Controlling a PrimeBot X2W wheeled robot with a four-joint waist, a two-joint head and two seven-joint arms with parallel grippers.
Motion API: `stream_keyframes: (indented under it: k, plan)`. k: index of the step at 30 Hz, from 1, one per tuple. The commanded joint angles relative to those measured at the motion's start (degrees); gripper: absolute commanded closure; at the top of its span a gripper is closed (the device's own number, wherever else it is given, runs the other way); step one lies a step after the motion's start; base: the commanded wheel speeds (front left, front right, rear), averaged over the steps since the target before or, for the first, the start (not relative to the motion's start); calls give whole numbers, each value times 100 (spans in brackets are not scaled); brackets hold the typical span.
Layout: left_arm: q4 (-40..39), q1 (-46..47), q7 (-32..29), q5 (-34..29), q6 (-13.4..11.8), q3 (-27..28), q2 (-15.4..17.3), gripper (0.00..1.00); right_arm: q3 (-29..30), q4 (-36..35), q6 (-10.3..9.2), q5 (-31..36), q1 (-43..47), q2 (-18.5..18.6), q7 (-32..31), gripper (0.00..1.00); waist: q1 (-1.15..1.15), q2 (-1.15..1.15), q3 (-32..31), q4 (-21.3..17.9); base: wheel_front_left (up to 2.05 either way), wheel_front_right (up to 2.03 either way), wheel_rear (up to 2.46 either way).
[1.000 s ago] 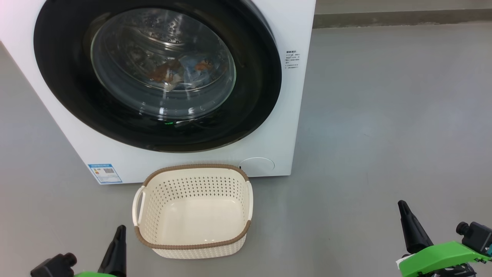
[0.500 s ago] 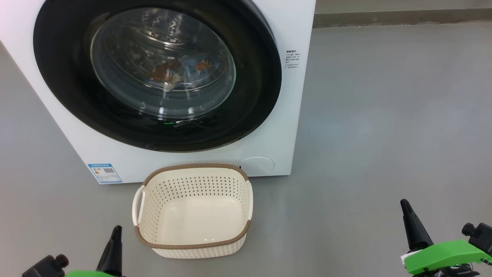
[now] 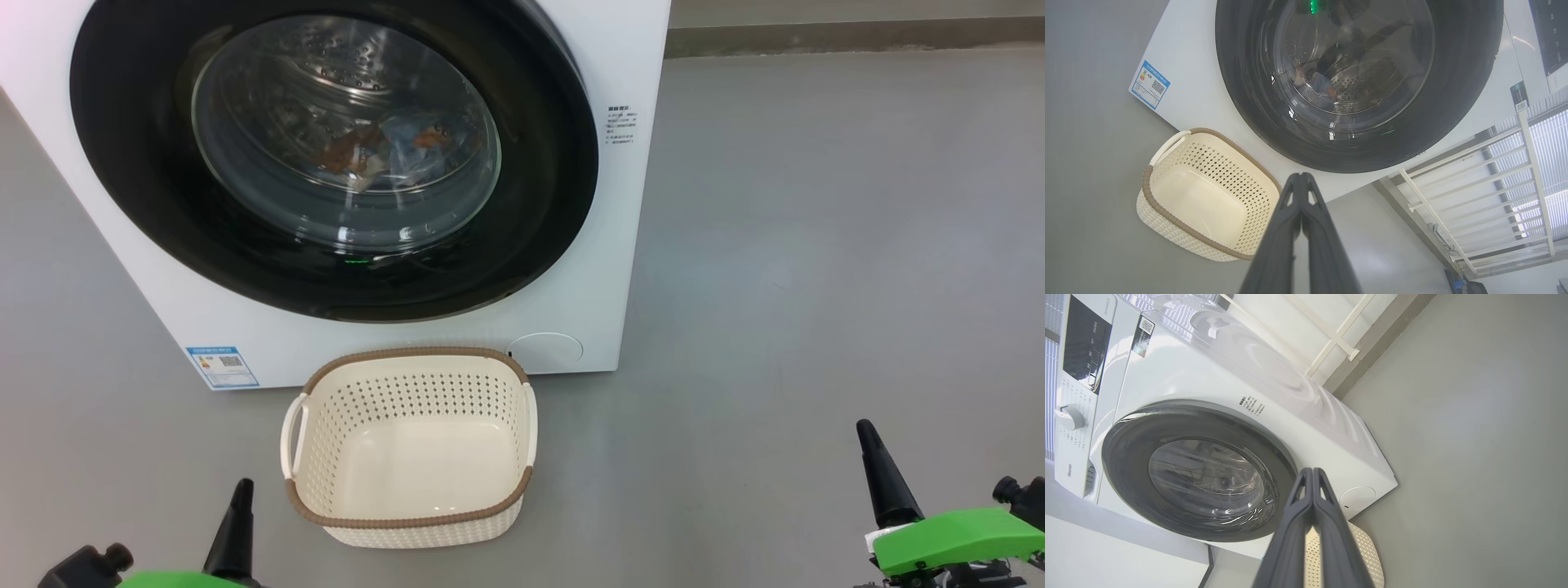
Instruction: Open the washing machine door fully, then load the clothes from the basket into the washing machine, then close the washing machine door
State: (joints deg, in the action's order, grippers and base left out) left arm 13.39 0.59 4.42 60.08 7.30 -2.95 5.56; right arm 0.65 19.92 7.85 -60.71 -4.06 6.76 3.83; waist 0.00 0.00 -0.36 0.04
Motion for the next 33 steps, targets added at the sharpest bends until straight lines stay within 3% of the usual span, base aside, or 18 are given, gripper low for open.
stream_keyframes:
  k: [1,33]
  plan:
    - [-96,321,-65,191,-8,173,36,100,3,-186,-19,-164,-219,9,-47,100,0,0,1,0,0,0,0]
    - [-8,466,-575,1828,-8,542,-92,100,319,-378,-28,-1742,-243,-202,-573,100,0,0,19,-2,0,0,0]
